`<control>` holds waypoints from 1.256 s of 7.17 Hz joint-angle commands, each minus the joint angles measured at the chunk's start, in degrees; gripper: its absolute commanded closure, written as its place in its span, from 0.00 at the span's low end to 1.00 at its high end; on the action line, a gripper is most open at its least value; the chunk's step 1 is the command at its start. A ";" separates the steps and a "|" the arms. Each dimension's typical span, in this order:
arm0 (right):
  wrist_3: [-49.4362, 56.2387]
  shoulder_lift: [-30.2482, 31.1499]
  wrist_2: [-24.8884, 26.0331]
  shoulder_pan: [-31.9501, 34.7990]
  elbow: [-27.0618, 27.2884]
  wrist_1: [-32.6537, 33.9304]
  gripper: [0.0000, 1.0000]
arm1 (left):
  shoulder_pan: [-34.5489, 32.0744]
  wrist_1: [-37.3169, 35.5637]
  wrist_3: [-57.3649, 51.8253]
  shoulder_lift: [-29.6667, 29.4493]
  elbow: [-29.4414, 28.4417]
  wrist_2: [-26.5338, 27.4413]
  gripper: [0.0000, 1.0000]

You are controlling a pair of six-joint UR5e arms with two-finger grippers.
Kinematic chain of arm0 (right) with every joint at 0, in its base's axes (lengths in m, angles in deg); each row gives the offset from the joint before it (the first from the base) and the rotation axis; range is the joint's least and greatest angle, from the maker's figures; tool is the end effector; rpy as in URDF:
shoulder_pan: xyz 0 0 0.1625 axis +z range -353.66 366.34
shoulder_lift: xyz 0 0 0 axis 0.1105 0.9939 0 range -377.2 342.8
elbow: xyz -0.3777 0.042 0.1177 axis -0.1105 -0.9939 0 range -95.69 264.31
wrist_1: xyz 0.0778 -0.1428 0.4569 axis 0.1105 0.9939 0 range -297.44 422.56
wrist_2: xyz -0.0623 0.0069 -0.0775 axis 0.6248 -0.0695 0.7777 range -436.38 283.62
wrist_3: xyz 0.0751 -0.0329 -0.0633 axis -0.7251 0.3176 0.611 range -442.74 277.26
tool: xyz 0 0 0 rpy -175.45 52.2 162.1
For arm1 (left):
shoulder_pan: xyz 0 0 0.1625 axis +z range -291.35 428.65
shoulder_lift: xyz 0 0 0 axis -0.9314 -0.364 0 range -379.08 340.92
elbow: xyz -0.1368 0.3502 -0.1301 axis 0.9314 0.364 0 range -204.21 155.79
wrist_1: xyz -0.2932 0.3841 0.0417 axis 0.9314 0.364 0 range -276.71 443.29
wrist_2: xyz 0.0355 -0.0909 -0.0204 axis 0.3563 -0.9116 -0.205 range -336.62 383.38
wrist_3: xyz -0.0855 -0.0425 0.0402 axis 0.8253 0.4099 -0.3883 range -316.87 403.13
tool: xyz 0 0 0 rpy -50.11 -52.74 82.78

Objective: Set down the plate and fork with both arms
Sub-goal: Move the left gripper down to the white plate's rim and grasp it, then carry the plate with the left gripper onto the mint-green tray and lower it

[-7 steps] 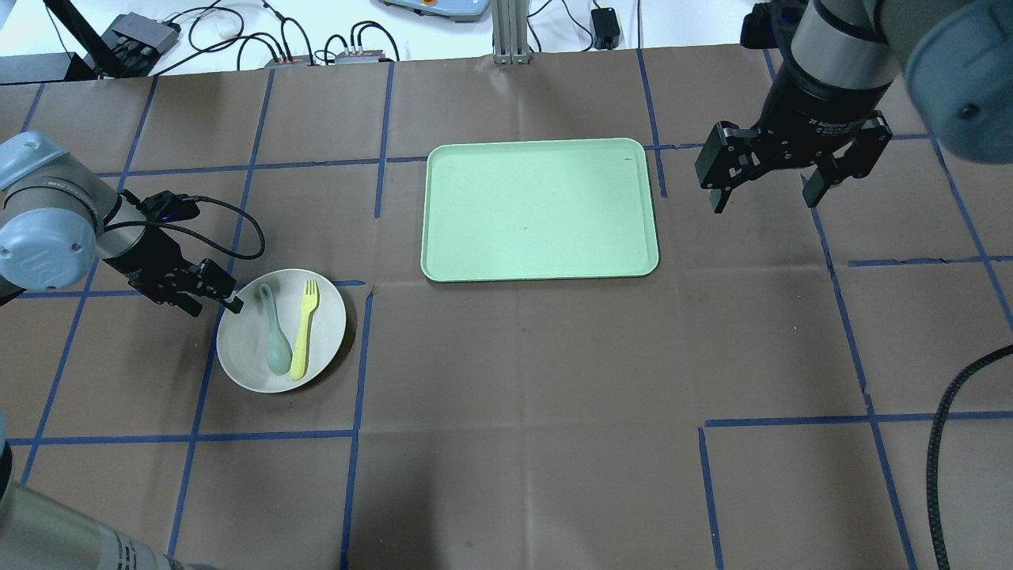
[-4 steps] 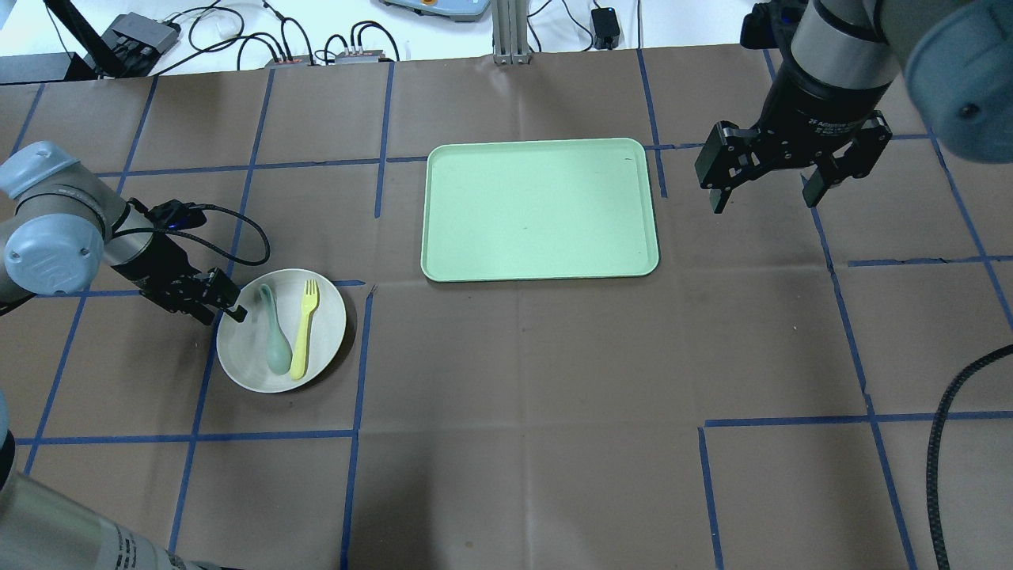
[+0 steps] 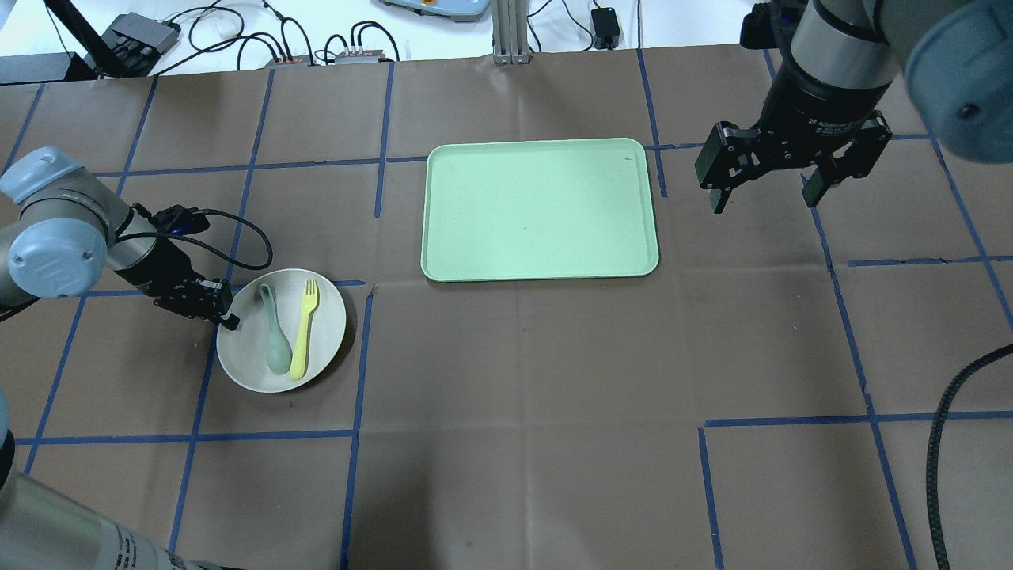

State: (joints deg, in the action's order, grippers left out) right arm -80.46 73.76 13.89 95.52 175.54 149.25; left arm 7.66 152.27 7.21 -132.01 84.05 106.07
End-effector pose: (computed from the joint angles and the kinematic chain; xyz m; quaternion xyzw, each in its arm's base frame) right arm 0.1249 -0.5544 0.4486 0.0128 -0.9994 -0.0313 0.0015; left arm 0.1455 -0.5643 0.0910 -0.0481 -0.9815 -0.1137 0.1466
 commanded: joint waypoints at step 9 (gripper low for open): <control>0.00 0.00 0.00 -0.06 0.00 -0.02 0.00 | -25.08 0.10 27.81 -3.39 -17.66 -12.91 1.00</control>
State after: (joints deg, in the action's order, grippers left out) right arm -80.46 73.76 13.89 95.47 175.54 149.22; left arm -10.46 152.15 29.98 -131.16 73.67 93.34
